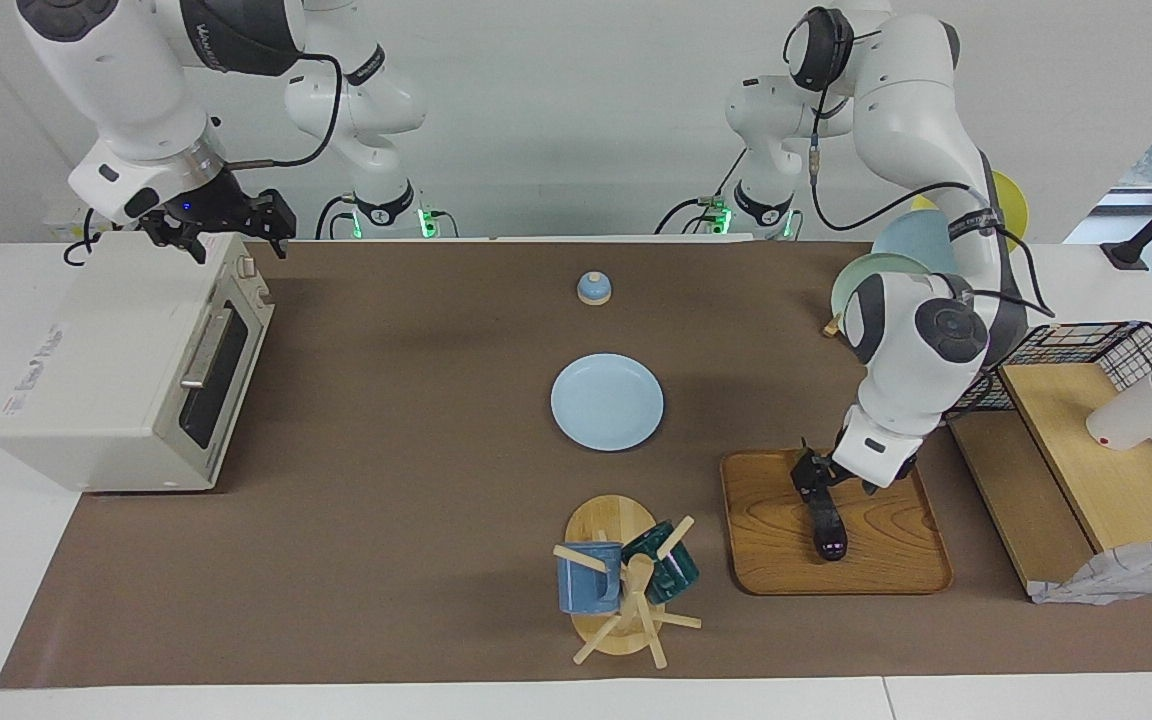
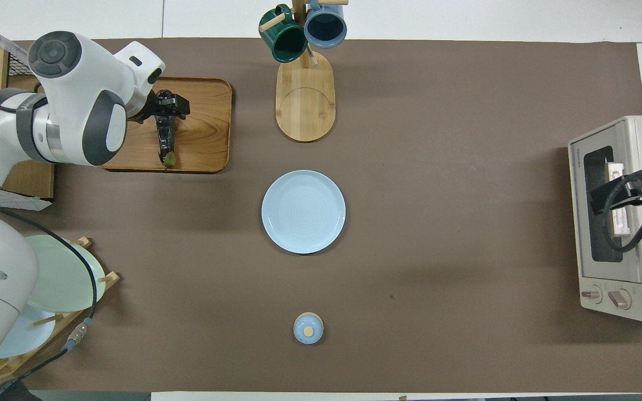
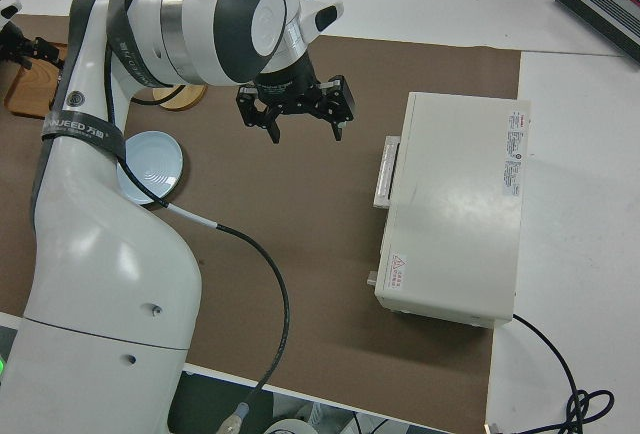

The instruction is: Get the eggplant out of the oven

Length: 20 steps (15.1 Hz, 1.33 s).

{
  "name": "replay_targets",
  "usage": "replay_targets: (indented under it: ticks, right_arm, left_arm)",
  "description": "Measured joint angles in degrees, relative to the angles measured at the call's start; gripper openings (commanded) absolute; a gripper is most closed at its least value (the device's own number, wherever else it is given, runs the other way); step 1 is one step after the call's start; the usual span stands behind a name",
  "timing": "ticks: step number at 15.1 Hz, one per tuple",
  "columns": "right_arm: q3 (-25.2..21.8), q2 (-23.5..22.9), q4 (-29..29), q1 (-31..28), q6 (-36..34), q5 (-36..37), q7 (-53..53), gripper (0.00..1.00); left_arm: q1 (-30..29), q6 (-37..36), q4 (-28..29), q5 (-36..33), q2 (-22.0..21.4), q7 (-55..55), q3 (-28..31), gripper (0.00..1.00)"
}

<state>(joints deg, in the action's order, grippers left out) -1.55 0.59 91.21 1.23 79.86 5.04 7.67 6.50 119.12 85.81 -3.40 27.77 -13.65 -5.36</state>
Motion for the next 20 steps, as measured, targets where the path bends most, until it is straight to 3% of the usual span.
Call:
replay_targets:
  ticks: [10, 15, 20]
  right_arm:
    - [0.0, 0.0, 0.0, 0.0, 0.0, 0.0, 0.0, 1.00]
    - [0.0, 0.0, 0.0, 0.0, 0.0, 0.0, 0.0, 1.00]
    - [0.0, 0.0, 0.0, 0.0, 0.0, 0.0, 0.0, 1.00]
  left_arm:
    - [-0.1, -18.6, 0.5, 0.0, -16.4, 0.0, 0.3, 1.00]
    - [-0.1, -24.8, 6.5, 0.0, -24.4, 0.0, 0.3, 1.00]
    - [-0.1, -25.6, 12.8, 1.4, -27.7, 0.0, 0.3, 1.00]
